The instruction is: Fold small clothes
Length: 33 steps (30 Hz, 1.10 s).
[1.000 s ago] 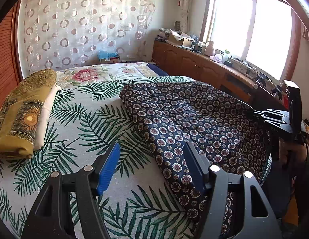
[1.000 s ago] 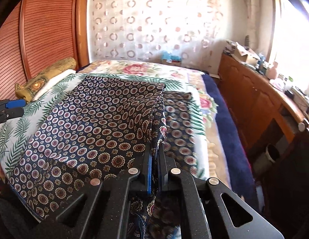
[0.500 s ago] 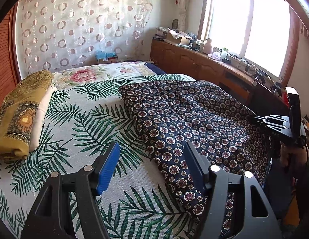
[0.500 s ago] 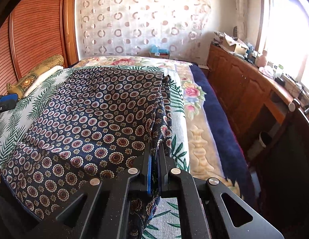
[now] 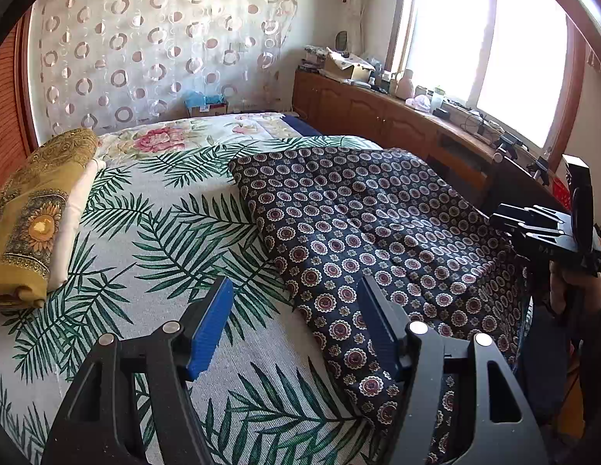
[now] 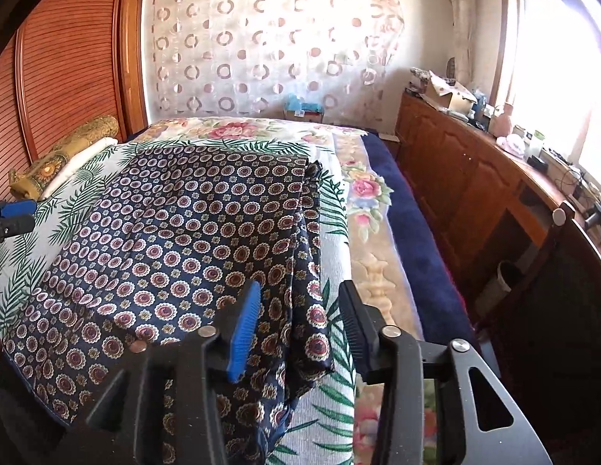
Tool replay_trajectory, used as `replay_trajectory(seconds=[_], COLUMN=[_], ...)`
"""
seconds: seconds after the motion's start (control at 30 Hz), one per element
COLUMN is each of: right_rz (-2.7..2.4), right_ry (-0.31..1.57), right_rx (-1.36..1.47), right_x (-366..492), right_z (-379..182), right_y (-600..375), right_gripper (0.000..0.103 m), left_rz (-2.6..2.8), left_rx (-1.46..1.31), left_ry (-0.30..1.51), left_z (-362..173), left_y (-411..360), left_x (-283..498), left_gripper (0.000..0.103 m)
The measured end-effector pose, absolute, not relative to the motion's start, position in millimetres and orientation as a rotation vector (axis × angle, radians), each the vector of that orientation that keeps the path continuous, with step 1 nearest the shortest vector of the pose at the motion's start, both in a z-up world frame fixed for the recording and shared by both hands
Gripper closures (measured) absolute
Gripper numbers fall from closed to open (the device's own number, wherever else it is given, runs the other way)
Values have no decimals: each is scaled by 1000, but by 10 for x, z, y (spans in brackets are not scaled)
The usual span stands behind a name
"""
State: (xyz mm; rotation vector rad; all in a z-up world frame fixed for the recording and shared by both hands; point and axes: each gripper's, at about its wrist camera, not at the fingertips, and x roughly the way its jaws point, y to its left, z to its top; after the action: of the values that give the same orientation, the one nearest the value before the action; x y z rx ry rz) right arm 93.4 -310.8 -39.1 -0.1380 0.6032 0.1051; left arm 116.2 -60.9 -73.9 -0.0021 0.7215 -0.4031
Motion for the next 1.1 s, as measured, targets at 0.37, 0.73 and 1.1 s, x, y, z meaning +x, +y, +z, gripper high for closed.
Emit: replay_trajectory(seconds=[0.37, 0.73, 1.1], right_rz=[127, 179, 195], right_ry=[710, 733, 729], right_rx=[-49, -32, -47], right_x=[1276, 1293, 1306], right_z=[-560, -571, -586], right_y=[-3306, -3354, -3348], right_gripper=[56, 56, 58], left_rz=[-441, -505, -513], left_rx=[-34, -43, -48], left_ry=[865, 911, 902], left_z=[-1018, -1094, -1107], left_y=[-652, -839, -820], left_x=[1555, 1603, 1614], left_gripper=[46, 59, 92])
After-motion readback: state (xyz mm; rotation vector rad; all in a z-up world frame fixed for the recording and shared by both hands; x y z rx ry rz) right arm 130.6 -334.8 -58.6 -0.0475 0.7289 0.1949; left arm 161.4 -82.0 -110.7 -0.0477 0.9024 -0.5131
